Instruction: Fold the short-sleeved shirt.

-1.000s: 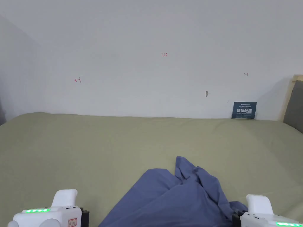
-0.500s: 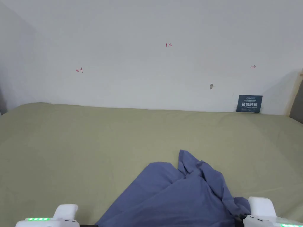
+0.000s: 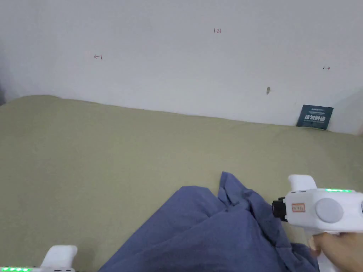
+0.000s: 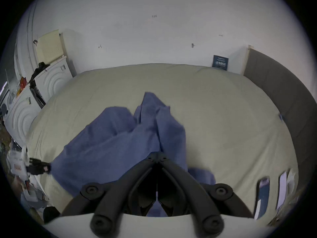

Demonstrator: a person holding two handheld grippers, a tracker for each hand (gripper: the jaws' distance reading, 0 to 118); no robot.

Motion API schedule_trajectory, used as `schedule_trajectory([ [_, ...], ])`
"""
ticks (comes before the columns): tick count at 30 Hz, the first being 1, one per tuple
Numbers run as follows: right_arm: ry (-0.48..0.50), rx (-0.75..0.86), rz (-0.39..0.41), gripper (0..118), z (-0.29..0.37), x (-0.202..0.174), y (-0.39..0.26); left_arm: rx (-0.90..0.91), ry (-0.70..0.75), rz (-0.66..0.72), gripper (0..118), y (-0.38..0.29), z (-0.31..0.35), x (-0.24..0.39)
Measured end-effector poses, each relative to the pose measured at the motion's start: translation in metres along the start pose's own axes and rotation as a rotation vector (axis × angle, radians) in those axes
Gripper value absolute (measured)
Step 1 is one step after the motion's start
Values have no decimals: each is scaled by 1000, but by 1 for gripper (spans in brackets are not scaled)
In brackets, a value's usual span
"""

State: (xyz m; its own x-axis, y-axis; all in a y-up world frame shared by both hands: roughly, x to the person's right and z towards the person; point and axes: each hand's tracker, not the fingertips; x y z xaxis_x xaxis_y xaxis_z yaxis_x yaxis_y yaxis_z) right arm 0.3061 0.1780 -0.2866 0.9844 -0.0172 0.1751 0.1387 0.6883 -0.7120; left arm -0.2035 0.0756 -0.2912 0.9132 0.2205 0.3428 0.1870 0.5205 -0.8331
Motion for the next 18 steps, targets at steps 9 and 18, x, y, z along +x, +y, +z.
schedule_trajectory([
  [9, -28, -215, 217, 109, -130, -6, 72, -14, -4, 9, 4, -5, 9, 15],
  [18, -17, -320, 300, 30, -138, -10, 55, -16, -8, 9, 4, -1, 9, 17],
])
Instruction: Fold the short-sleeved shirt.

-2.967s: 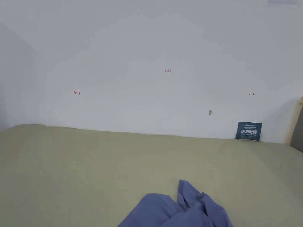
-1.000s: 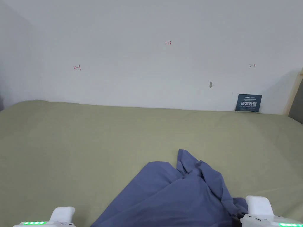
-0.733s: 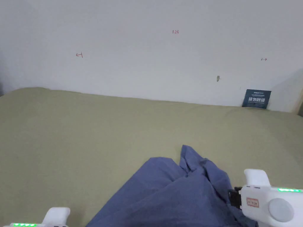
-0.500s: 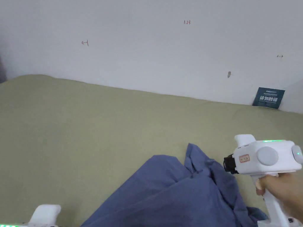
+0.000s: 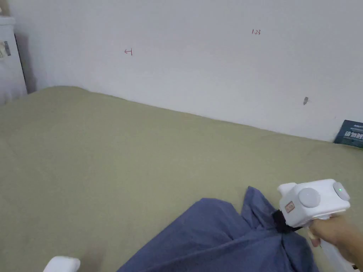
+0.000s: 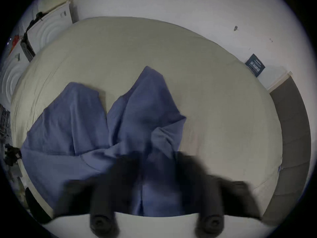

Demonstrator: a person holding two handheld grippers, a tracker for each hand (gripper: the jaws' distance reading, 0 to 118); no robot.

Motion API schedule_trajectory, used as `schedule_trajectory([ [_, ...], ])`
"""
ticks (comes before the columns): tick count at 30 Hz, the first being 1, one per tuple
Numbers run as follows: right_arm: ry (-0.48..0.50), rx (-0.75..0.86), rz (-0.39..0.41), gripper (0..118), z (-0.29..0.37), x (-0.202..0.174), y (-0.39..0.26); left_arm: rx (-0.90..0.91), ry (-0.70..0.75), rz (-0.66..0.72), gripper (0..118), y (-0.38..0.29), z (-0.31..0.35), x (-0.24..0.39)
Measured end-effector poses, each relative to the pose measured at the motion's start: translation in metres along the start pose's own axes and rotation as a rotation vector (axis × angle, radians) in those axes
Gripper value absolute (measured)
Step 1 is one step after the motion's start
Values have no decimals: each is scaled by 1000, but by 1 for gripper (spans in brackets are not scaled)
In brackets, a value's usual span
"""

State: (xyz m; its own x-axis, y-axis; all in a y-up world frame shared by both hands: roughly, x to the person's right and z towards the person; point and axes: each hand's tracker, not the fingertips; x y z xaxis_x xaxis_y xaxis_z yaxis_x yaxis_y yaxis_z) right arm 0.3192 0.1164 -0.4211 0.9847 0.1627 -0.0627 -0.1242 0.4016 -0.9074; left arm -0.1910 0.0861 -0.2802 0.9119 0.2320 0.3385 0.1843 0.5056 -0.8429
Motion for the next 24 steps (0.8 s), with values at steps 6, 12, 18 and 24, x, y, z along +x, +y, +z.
schedule_trajectory([
  [6, 7, 115, -8, 5, 45, -5, -7, 6, -2, 17, 4, 3, 0, -7],
  [12, 22, 289, -84, 5, 107, 10, -8, 84, -30, 33, 4, 28, 23, -5],
  [18, -14, 440, -132, 5, 176, 25, -3, 207, -15, -54, 4, 94, 59, 9],
  [24, -84, 560, -182, 5, 226, 43, 7, 317, 17, -117, 3, 173, 88, 23],
])
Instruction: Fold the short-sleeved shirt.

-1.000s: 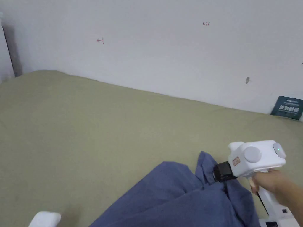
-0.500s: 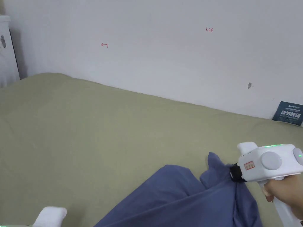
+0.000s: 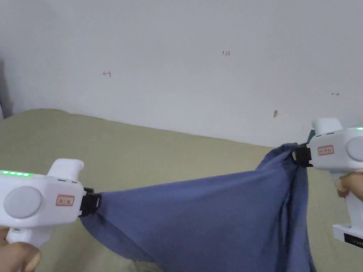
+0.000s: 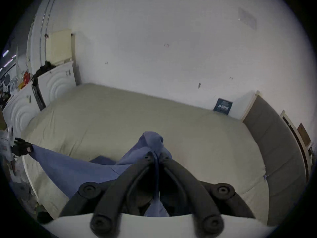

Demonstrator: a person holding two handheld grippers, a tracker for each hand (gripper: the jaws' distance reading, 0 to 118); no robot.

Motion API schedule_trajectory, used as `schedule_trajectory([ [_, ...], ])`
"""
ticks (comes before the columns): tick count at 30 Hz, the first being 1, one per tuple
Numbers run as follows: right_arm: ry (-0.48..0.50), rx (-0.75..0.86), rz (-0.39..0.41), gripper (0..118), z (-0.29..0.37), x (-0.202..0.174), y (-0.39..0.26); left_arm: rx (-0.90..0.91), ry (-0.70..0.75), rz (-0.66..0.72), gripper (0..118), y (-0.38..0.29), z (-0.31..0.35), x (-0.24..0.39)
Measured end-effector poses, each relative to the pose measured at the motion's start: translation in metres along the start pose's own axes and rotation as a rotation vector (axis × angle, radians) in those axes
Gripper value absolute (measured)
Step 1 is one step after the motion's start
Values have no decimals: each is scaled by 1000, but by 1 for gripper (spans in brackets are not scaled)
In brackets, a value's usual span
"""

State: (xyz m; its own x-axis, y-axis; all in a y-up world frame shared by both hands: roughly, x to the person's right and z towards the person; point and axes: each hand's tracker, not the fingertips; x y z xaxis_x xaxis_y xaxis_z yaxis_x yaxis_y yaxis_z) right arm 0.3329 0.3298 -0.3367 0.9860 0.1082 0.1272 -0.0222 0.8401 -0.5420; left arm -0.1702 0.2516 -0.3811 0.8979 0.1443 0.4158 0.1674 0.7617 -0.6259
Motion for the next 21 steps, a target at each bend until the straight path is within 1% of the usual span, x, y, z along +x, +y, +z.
schedule_trajectory([
  [7, -57, 104, -43, 5, 1, 20, 42, 59, 52, -79, 3, 90, -21, 14],
  [9, -103, 157, -56, 5, 0, 23, 53, 76, 62, -96, 3, 115, -31, 18],
  [11, -102, 201, -81, 5, -2, 31, 63, 103, 62, -90, 3, 138, -36, 21],
  [12, -107, 216, -87, 5, -2, 33, 69, 139, 40, -60, 3, 147, -37, 20],
  [14, -128, 245, -74, 5, -5, 41, 79, 170, 23, -36, 3, 163, -39, 21],
  [16, -143, 266, -67, 5, -7, 48, 92, 202, 60, -58, 3, 180, -42, 24],
  [18, -133, 311, -70, 5, -8, 54, 102, 229, 94, -88, 3, 197, -46, 26],
  [21, -157, 356, -18, 5, -10, 55, 119, 266, 104, -84, 3, 224, -47, 30],
])
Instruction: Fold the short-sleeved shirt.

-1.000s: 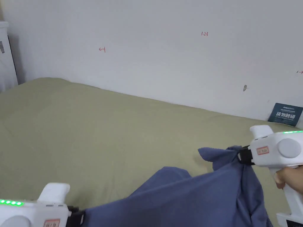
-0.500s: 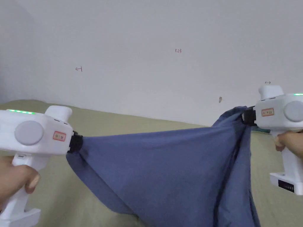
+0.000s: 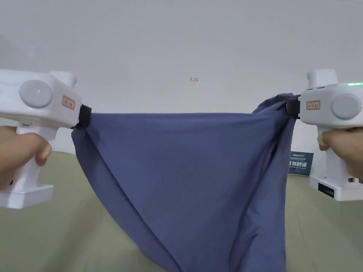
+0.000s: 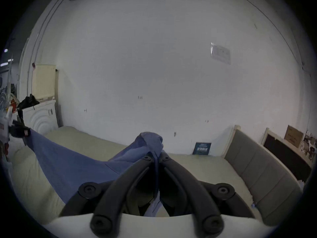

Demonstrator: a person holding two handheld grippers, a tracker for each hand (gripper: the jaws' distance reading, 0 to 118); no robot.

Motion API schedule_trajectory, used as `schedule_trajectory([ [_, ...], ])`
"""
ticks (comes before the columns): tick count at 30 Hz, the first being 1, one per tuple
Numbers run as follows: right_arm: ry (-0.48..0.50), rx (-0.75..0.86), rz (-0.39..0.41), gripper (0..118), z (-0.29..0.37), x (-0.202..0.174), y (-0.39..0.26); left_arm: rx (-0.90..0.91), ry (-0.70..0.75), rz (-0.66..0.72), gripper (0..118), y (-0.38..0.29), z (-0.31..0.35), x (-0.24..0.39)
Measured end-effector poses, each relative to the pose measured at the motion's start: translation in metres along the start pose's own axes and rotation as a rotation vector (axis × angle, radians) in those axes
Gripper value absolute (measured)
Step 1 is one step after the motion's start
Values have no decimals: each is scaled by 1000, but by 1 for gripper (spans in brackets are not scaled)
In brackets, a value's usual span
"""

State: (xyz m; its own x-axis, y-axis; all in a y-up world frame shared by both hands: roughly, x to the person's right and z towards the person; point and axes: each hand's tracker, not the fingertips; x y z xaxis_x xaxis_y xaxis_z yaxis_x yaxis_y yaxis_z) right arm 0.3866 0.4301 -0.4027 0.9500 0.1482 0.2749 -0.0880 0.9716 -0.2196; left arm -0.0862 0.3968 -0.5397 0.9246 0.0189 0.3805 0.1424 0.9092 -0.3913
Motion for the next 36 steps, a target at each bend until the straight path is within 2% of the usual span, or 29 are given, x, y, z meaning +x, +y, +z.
schedule_trajectory([
  [2, -11, 28, 7, 5, -3, 0, 9, 36, 24, -14, 3, 15, -2, 4],
  [5, -11, 63, -25, 5, -10, 1, 26, 96, 86, -57, 3, 36, -5, 10],
  [6, -36, 126, -31, 5, -11, 1, 34, 104, 86, -52, 3, 42, -5, 12],
  [12, -38, 158, -74, 5, -20, 3, 62, 165, 124, -78, 3, 69, -4, 17],
  [19, -26, 204, -59, 5, -14, 2, 67, 196, 126, -66, 3, 70, -1, 11],
  [24, -23, 90, -25, 5, -11, -1, 31, 149, 102, -68, 3, 35, -8, 8],
  [29, -10, -17, -99, 5, 3, -1, -24, 43, 38, -63, 3, -18, -14, 6],
  [33, -14, -94, -54, 5, 21, -4, -81, -20, 11, -60, 3, -68, -12, 7],
  [36, 4, -148, -59, 5, 37, -4, -124, -70, -11, -37, 3, -104, -8, 8],
])
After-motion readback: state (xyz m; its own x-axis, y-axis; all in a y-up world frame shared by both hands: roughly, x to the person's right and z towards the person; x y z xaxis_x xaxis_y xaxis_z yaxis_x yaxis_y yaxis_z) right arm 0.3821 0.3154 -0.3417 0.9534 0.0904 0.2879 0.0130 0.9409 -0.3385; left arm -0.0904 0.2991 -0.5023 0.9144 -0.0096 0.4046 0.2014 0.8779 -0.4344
